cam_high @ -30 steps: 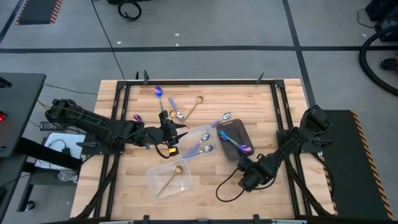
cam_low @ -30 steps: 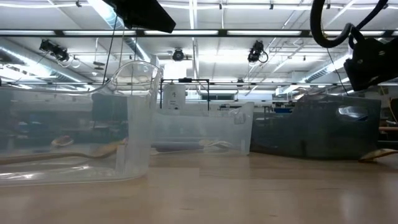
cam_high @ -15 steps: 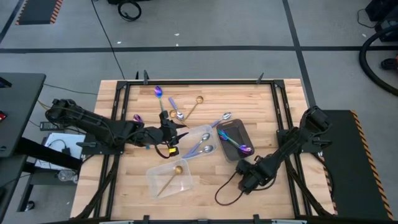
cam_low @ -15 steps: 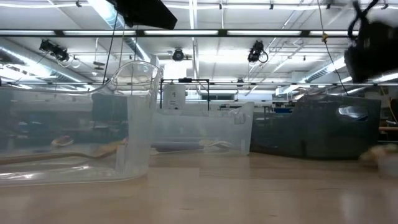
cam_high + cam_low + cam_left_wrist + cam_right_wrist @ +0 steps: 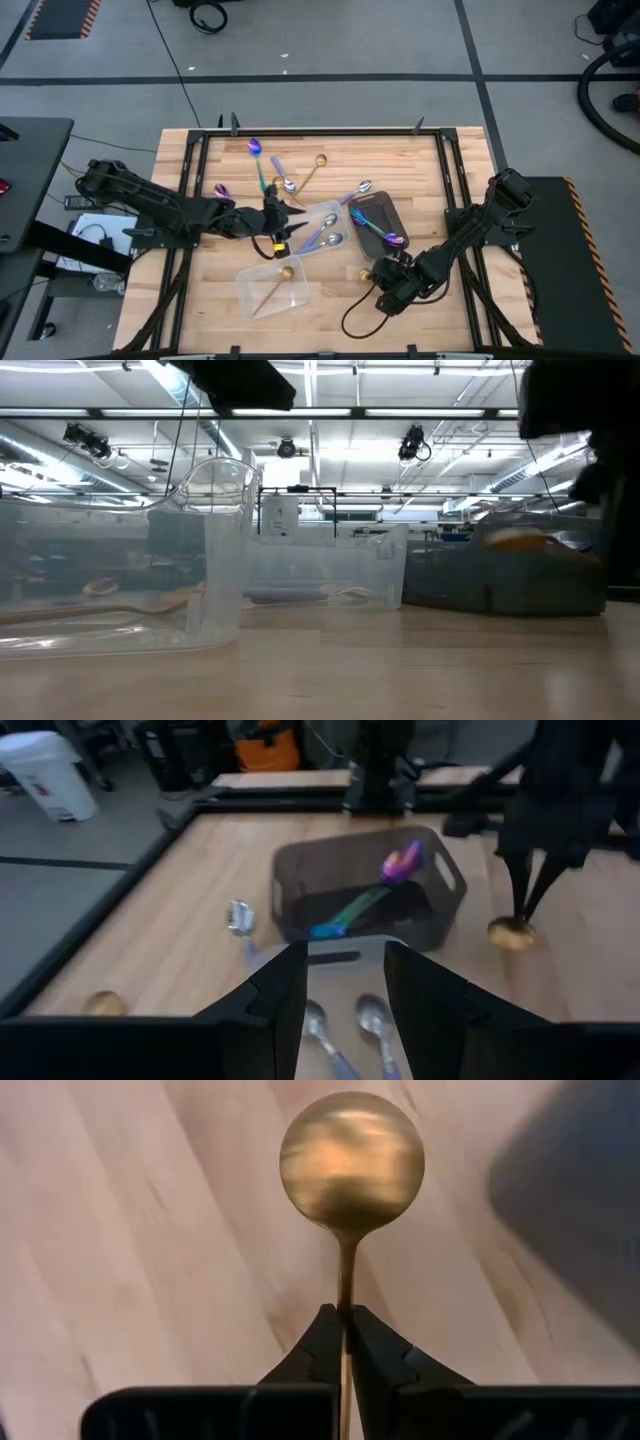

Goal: Sort silverware by color (type)
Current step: Put the gold spoon into the bottom transparent bin

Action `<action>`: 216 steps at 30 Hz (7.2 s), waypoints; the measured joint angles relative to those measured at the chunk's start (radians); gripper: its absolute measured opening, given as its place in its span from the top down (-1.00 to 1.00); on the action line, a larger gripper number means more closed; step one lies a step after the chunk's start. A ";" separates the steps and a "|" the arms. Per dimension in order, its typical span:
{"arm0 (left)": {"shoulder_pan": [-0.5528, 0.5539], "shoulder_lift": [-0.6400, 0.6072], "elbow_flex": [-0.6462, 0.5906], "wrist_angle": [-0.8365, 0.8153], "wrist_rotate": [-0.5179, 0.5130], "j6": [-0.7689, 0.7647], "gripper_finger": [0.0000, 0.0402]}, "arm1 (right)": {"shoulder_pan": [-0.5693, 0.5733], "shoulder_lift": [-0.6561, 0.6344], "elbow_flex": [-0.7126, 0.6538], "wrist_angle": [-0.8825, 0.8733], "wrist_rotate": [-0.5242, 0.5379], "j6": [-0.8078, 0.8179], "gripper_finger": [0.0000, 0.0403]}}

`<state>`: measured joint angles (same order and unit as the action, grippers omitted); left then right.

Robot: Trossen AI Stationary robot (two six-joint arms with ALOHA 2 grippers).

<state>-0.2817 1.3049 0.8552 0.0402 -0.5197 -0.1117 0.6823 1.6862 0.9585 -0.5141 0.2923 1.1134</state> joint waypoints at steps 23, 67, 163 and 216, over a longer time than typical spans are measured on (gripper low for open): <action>-0.078 0.187 -0.033 0.369 0.073 -0.086 0.29 | -0.162 -0.250 0.001 0.528 0.279 -0.873 0.92; -0.063 0.286 -0.032 0.693 0.080 0.071 0.41 | -0.304 -0.249 0.001 0.941 0.105 -1.159 0.88; -0.371 0.410 0.256 -0.797 0.520 -1.500 0.88 | -0.168 -0.148 -0.222 0.698 0.304 -0.907 -0.07; -0.265 0.501 0.370 -0.885 0.730 -1.189 0.34 | -0.162 -0.148 -0.222 0.689 0.230 -0.850 -0.07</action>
<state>-0.5472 1.8057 1.2251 -0.8444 0.2099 -1.3006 0.5202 1.5387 0.7364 0.1749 0.5220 0.2630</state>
